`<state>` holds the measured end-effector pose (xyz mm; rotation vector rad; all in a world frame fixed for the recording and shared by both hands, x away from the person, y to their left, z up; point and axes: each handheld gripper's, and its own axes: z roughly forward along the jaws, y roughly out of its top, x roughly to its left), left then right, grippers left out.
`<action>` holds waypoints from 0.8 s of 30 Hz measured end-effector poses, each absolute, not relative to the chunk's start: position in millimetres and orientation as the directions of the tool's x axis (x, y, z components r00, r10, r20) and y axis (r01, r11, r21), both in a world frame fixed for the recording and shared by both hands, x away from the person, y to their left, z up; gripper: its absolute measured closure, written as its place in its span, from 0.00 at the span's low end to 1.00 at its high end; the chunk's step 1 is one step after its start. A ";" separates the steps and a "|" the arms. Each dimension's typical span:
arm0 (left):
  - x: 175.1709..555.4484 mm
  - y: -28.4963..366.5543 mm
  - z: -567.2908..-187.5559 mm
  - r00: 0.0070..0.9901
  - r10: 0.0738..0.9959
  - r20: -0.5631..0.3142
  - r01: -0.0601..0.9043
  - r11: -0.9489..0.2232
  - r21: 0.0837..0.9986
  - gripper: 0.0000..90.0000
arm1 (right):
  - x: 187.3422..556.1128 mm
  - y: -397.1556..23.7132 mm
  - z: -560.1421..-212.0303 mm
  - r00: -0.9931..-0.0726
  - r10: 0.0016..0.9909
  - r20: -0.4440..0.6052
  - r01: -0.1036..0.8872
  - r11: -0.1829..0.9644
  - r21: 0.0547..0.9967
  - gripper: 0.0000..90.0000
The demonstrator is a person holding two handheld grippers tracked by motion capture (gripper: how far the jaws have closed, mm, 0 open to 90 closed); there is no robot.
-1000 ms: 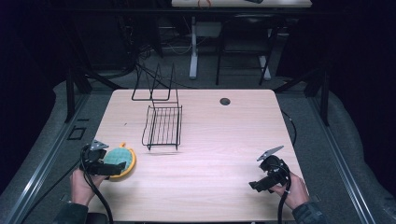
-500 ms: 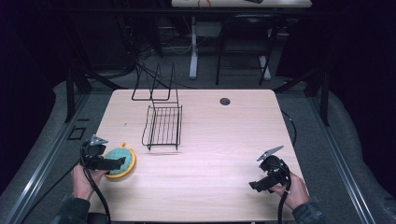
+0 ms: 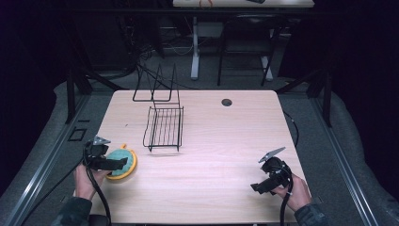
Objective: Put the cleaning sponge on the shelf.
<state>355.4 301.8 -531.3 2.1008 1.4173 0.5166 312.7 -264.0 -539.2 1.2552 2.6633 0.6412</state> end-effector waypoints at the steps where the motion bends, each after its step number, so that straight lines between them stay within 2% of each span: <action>1: 356.5 300.8 -531.6 0.368 0.930 0.019 0.719 -0.297 0.628 0.00 | 312.4 -263.5 -539.1 -0.644 0.762 0.065 0.708 0.562 0.427 0.04; 10: 362.5 300.9 -534.0 0.362 0.932 0.023 0.725 -0.297 0.622 0.12 | 312.4 -263.3 -539.3 -0.644 0.762 0.066 0.709 0.562 0.426 0.04; 11: 363.0 300.9 -534.2 0.364 0.931 0.019 0.725 -0.296 0.622 0.17 | 312.4 -263.3 -539.4 -0.645 0.761 0.066 0.708 0.563 0.426 0.04; 13: 364.4 299.8 -535.2 0.365 0.931 0.023 0.729 -0.301 0.615 0.20 | 312.4 -263.3 -539.4 -0.645 0.761 0.066 0.708 0.563 0.426 0.04; 20: 368.3 295.0 -540.2 0.370 0.929 0.028 0.741 -0.313 0.593 0.41 | 312.2 -263.0 -539.4 -0.643 0.762 0.070 0.710 0.560 0.426 0.05; 24: 369.0 294.4 -541.8 0.366 0.930 0.016 0.749 -0.305 0.589 0.46 | 312.3 -263.5 -539.2 -0.644 0.762 0.066 0.708 0.562 0.428 0.05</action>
